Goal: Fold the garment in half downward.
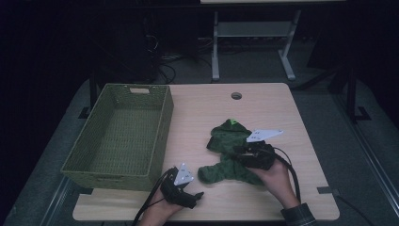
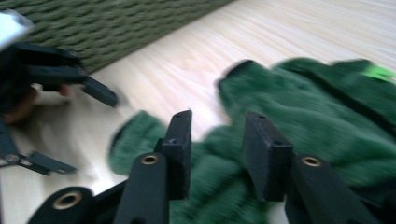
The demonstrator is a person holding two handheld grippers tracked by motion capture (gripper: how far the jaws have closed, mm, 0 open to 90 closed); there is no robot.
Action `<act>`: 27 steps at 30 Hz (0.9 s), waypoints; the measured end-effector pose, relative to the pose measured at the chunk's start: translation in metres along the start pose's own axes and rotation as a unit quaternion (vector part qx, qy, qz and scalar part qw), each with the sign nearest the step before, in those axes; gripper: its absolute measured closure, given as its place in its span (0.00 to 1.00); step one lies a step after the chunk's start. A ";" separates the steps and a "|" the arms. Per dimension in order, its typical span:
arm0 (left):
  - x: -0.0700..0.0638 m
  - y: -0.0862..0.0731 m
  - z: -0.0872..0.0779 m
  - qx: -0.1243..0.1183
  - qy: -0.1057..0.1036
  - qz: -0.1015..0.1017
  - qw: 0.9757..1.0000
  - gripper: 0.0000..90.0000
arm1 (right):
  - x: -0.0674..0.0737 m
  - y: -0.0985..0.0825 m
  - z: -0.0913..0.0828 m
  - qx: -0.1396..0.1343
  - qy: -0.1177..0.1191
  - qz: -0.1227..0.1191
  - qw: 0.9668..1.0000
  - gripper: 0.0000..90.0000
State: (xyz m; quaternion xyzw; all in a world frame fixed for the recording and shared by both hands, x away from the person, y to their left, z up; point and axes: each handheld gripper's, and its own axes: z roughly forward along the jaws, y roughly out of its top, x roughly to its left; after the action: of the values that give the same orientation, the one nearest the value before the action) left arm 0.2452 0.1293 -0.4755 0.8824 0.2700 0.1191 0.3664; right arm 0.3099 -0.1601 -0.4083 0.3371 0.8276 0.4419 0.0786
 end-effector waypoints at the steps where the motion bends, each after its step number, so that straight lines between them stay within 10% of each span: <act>1: 0.000 -0.002 -0.001 -0.004 0.002 -0.001 1.000 0.14 | 0.005 0.000 0.003 -0.002 0.004 -0.007 1.000 0.71; 20: 0.004 -0.003 0.000 -0.007 -0.014 0.005 1.000 0.14 | 0.071 -0.006 0.065 0.054 0.078 -0.068 0.993 0.82; 27: 0.004 -0.003 0.000 -0.007 -0.014 0.006 1.000 0.14 | 0.076 -0.012 0.083 0.075 0.057 -0.086 0.992 0.82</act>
State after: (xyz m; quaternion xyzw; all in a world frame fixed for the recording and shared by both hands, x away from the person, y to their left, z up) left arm 0.2469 0.1335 -0.4773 0.8830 0.2590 0.1109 0.3754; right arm 0.2815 -0.0605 -0.4543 0.2444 0.8872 0.3888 0.0438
